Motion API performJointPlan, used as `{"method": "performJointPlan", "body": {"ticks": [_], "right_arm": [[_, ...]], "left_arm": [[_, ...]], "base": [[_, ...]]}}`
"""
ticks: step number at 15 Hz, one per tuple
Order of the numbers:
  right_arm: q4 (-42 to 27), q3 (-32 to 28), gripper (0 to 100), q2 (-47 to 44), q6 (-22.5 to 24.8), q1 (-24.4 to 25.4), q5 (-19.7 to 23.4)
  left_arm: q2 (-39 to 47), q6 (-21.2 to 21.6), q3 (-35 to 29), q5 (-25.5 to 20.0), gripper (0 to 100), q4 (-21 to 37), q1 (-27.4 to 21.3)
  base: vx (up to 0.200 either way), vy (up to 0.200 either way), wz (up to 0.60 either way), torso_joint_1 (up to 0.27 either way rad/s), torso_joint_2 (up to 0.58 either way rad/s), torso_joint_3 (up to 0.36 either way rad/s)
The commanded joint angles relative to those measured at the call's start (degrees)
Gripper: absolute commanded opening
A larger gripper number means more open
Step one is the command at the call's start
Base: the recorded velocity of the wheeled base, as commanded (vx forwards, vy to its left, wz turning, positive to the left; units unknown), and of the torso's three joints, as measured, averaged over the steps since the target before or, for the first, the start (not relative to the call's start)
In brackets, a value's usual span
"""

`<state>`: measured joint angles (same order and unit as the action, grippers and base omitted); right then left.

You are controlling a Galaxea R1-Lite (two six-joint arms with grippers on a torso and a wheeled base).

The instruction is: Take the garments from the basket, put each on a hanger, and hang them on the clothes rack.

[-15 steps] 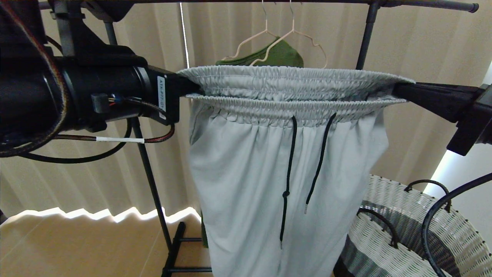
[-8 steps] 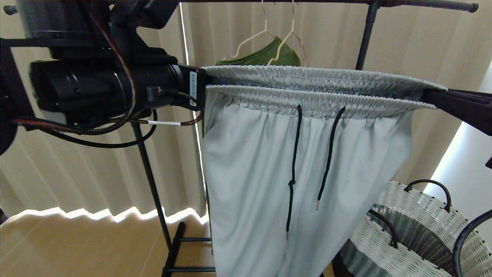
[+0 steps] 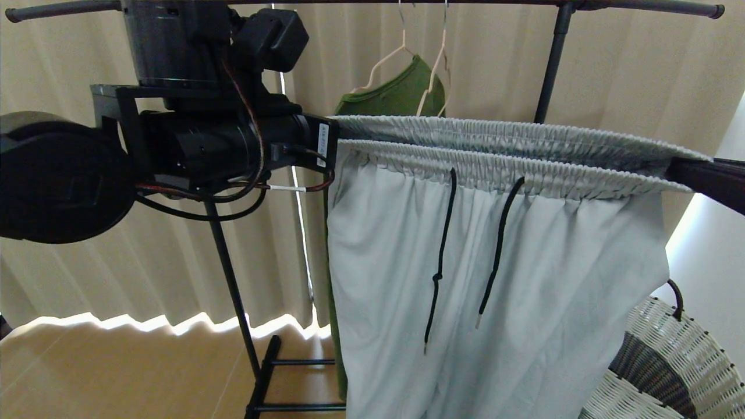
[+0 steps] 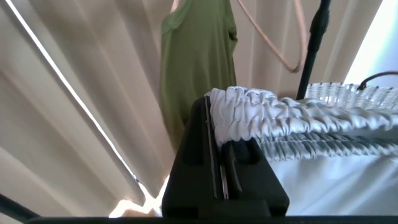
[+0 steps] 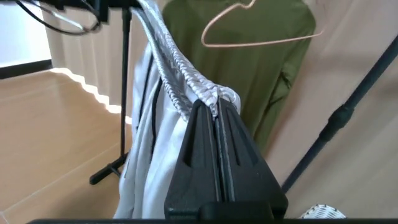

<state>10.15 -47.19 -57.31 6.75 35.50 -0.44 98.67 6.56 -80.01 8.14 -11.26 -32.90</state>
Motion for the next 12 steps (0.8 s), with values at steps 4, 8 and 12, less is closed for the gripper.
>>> {"method": "performJointPlan", "body": {"ticks": [4, 8, 12], "right_arm": [[0.8, -1.2, 0, -5.2, 0.5, -5.8, -0.2], [5.8, -5.8, 0, -13.7, 0.4, -8.3, -0.1], [11.6, -8.6, 0, -20.7, 0.3, -8.3, -0.1]], "left_arm": [[-3.6, 0.0, 3.0, -0.1, 0, 0.2, 1.0], [-11.6, 0.5, 10.1, -0.6, 0, 0.7, 0.9], [-17.5, 0.9, 14.8, -0.7, 0, 1.0, 0.2]], "base": [[0.000, 0.000, 0.00, 0.000, 0.00, 0.000], [0.000, 0.000, 0.00, 0.000, 0.00, 0.000], [0.000, 0.000, 0.00, 0.000, 0.00, 0.000]]}}
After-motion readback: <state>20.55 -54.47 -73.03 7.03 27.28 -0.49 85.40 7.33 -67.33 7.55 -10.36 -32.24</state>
